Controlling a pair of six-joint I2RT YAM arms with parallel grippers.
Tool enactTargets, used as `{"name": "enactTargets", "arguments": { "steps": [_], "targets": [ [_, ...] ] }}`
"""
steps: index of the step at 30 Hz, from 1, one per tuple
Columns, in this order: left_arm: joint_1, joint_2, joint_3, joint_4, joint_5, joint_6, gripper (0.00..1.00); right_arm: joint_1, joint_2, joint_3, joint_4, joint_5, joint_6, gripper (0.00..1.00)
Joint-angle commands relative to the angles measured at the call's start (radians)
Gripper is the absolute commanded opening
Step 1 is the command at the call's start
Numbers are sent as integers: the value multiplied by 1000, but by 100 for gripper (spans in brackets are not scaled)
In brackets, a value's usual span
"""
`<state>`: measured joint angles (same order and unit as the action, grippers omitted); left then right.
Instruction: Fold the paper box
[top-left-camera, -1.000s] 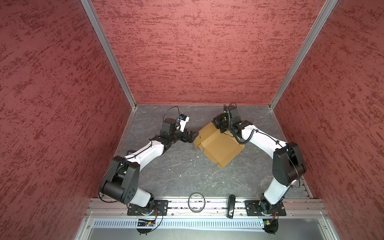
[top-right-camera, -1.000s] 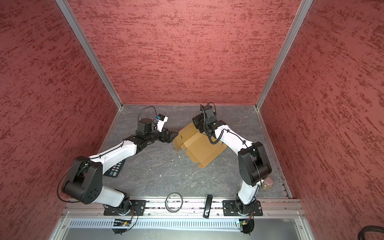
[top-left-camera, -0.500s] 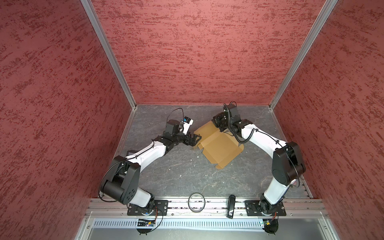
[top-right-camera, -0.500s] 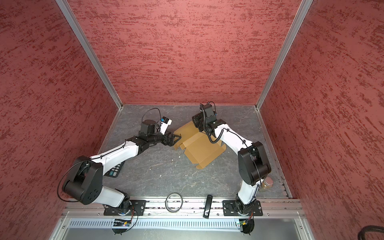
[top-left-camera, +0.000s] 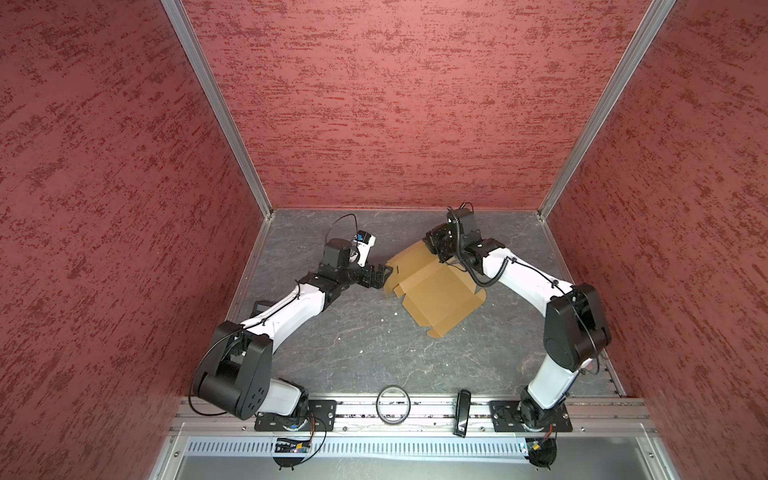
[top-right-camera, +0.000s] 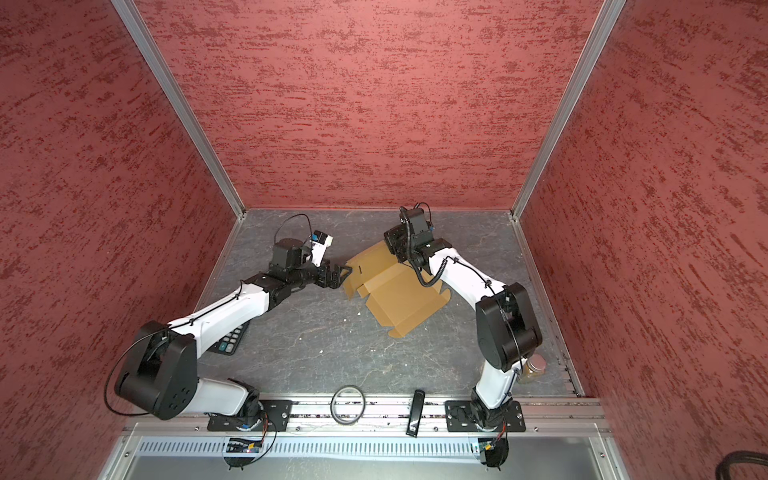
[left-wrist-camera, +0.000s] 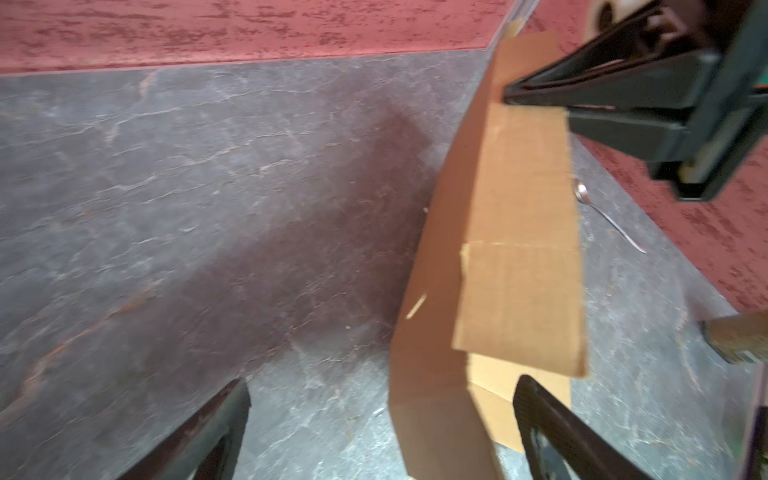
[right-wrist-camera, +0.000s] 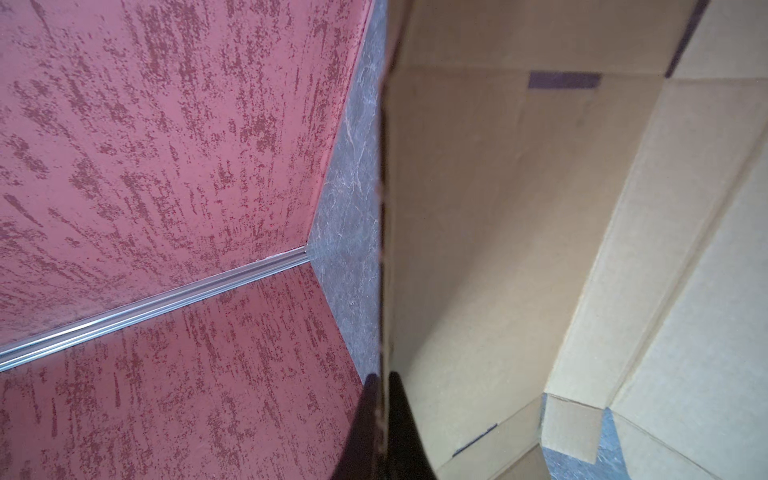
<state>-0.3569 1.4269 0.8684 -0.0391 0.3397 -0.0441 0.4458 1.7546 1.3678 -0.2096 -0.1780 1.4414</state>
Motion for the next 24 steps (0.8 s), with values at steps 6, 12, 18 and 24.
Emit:
{"name": "enactTargets", "arguments": {
  "steps": [6,12,18,24],
  "targets": [
    [18,30,2,-23,-65,6,100,-5,-16,-1,22,28,34,4],
    [42,29,-1,-15,-73,-6,100,-4,-12,1,24,28,36,4],
    [52,10,-10,6,-32,-20,100,-4,-12,-3,26,29,36,4],
    [52,-75,-45,40,-14,-43,100,-4,-9,-5,29,28,36,4]
  ]
}}
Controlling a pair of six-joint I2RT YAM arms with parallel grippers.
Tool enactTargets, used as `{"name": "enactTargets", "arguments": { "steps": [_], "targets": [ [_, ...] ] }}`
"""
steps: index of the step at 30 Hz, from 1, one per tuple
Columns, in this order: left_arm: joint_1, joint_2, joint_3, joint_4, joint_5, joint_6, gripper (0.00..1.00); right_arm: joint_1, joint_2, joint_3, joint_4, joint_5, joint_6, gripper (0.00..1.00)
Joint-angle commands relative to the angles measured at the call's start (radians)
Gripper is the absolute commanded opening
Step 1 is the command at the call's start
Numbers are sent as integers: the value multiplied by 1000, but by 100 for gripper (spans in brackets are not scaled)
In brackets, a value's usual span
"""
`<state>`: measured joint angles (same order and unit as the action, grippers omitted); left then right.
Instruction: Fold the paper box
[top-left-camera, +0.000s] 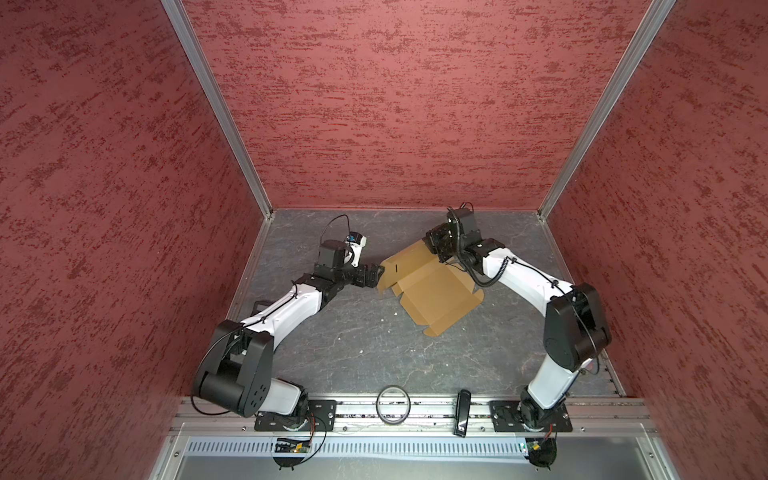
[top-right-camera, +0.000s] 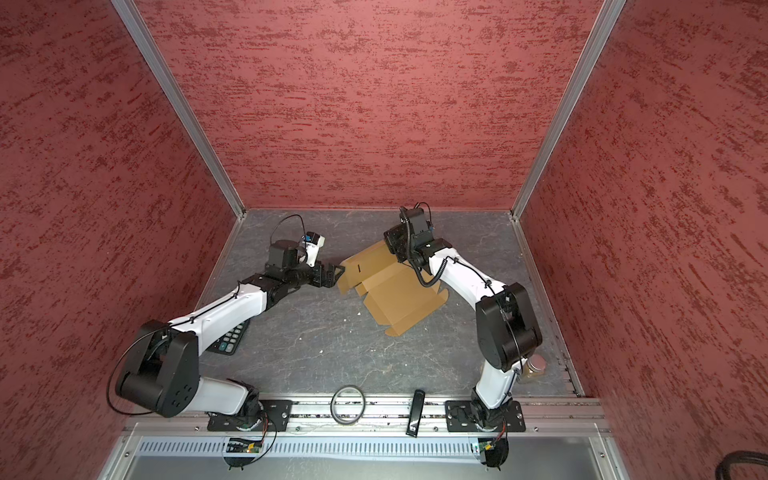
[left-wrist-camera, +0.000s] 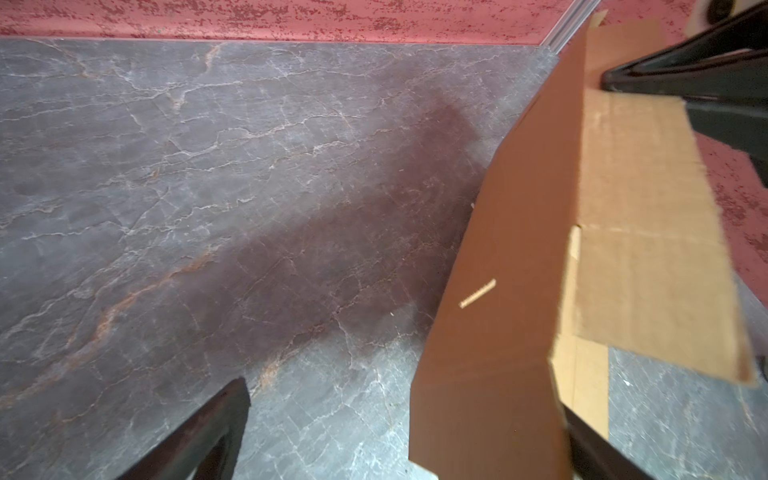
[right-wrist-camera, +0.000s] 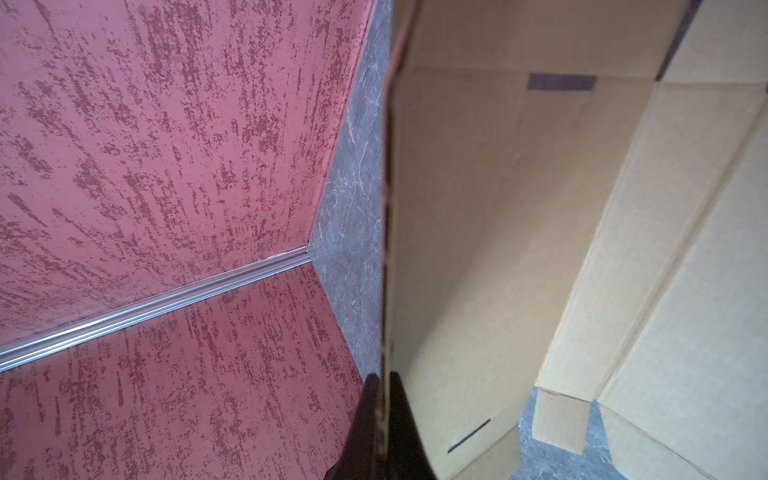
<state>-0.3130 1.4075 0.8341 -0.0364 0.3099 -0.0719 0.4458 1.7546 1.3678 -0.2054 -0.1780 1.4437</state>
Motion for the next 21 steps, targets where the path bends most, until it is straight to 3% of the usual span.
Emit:
{"name": "enactTargets", "arguments": {
  "steps": [1,7,21],
  "targets": [
    [9,-69,-11,38,11,-17,100,-4,-9,-6,26,27,35,4],
    [8,-92,6,55,13,-23,100,-3,-9,-15,39,24,38,4],
    [-41,21,73,104,38,-36,100,-3,-7,-29,57,20,46,4]
  ]
}}
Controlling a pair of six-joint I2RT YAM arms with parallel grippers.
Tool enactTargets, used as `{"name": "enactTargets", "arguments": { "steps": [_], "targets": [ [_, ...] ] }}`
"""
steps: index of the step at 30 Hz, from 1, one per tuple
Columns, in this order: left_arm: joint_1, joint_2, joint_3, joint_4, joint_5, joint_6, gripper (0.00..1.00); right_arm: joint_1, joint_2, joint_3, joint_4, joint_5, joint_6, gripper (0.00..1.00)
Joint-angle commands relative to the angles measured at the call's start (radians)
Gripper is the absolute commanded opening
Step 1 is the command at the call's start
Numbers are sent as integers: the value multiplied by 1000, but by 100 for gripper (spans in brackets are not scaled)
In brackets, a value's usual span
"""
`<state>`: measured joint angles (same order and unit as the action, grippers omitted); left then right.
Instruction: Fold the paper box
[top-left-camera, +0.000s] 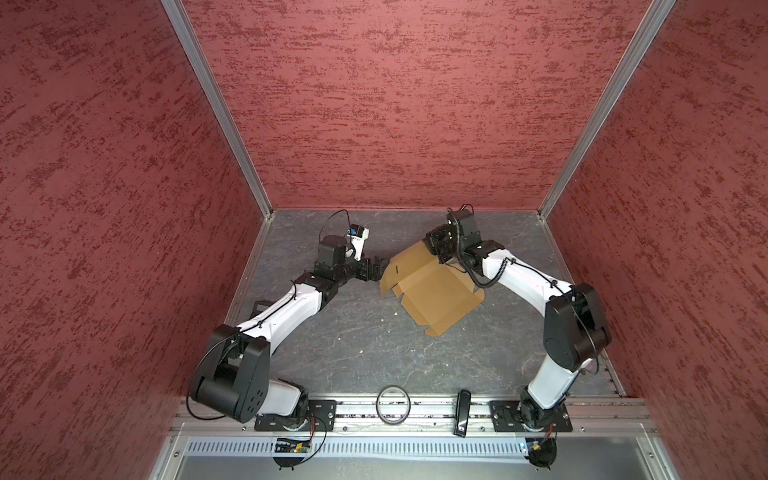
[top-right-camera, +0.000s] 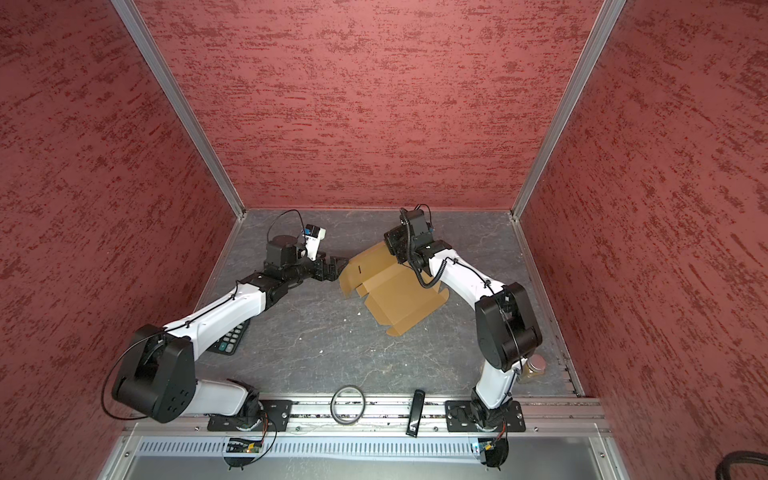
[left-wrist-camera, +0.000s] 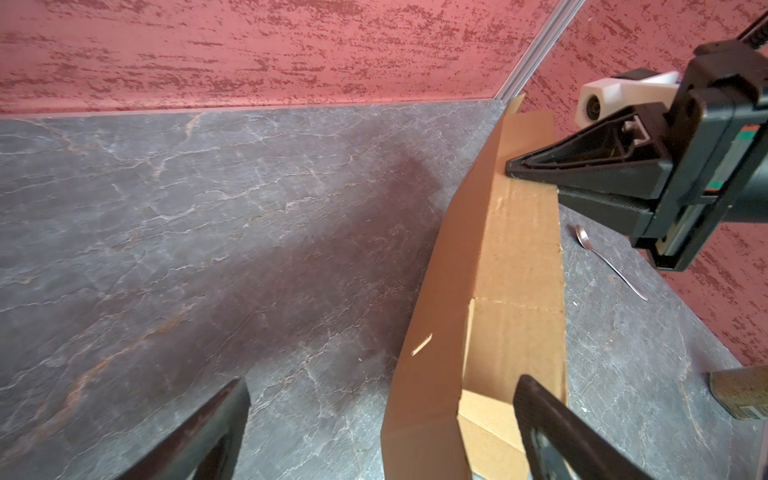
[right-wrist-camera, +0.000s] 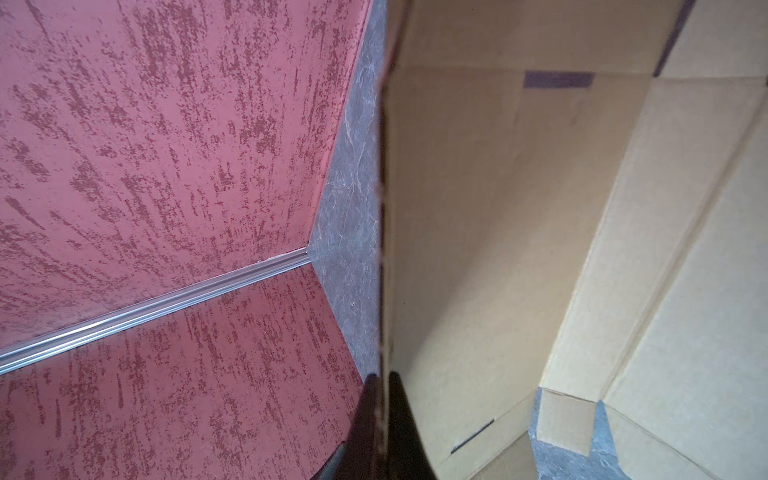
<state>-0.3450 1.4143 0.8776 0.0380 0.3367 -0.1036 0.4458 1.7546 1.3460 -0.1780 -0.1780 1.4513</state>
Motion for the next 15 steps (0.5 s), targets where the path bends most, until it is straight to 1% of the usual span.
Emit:
{"name": "enactTargets", "arguments": {
  "steps": [1,15],
  "targets": [
    [-11,16,29,30,12,-3,100,-3,-6,-6,30,20,38,4],
    [-55,23,-2,15,-31,-2,100,-3,0,4,35,21,39,4]
  ]
}}
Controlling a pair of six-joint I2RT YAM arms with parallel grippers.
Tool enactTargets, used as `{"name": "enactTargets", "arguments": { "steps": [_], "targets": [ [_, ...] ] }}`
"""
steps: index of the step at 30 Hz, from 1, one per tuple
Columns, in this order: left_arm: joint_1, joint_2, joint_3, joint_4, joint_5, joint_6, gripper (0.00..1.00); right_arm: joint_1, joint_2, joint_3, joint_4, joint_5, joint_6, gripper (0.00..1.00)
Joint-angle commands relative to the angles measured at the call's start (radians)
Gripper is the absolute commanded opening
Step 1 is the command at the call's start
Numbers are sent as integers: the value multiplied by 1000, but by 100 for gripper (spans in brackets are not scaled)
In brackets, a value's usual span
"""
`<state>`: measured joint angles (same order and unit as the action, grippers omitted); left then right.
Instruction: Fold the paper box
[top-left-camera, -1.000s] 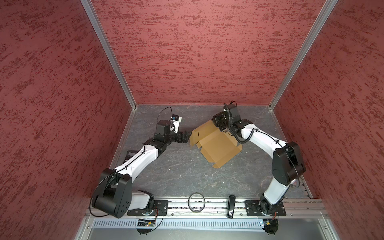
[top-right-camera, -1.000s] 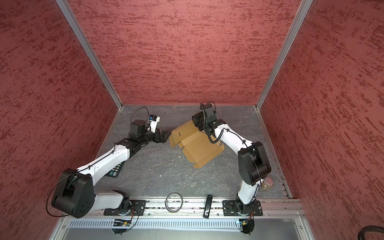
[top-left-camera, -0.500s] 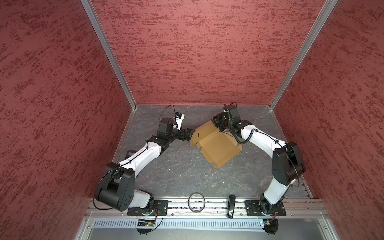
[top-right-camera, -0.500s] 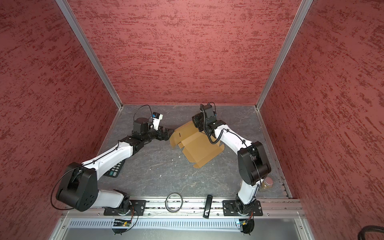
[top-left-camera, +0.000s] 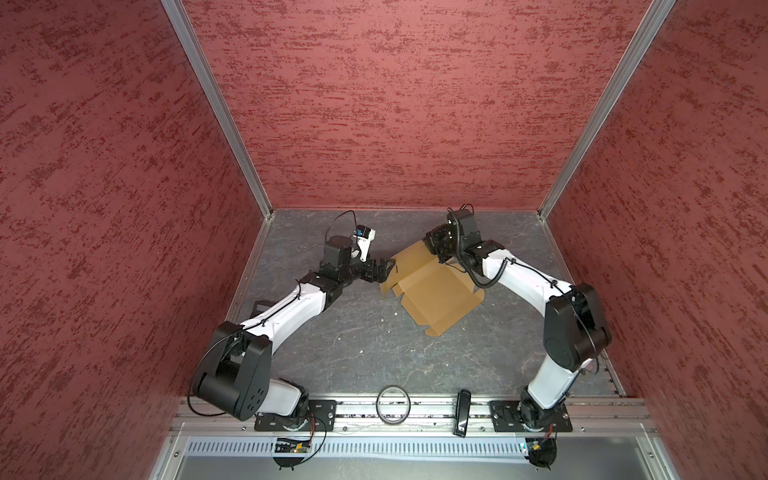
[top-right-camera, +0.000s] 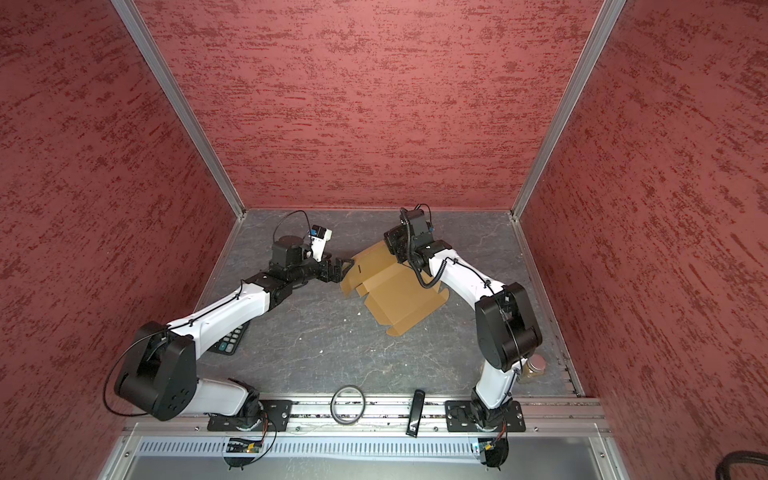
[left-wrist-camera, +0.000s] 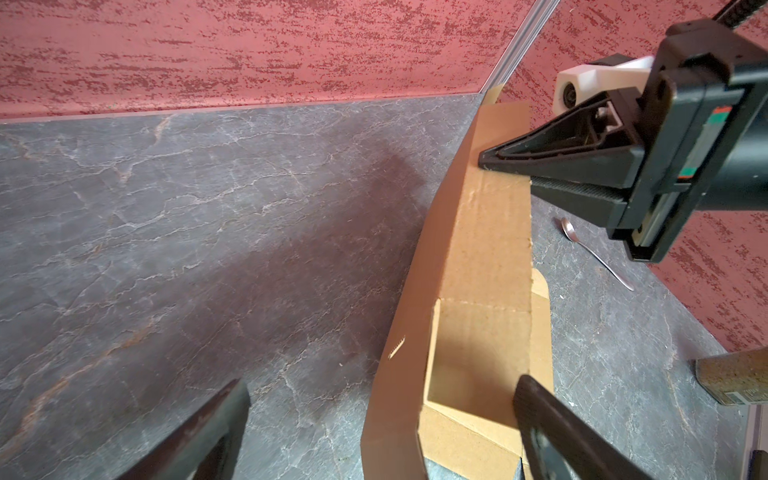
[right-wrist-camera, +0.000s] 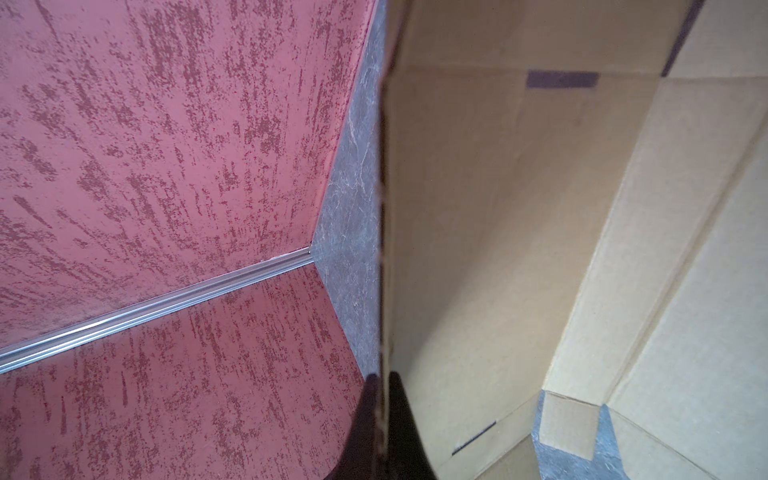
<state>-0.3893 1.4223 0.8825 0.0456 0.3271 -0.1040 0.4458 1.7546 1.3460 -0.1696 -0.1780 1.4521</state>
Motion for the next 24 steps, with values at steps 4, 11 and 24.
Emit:
{"name": "enactTargets", "arguments": {
  "steps": [4,11,24],
  "targets": [
    [-26,28,-12,11,-40,-8,100,-4,5,4,30,17,41,4],
    [-43,62,8,13,-93,-17,100,-3,-4,-2,31,19,39,4],
    [-55,126,68,56,-109,-55,100,2,-6,-16,47,16,45,4]
  ]
}}
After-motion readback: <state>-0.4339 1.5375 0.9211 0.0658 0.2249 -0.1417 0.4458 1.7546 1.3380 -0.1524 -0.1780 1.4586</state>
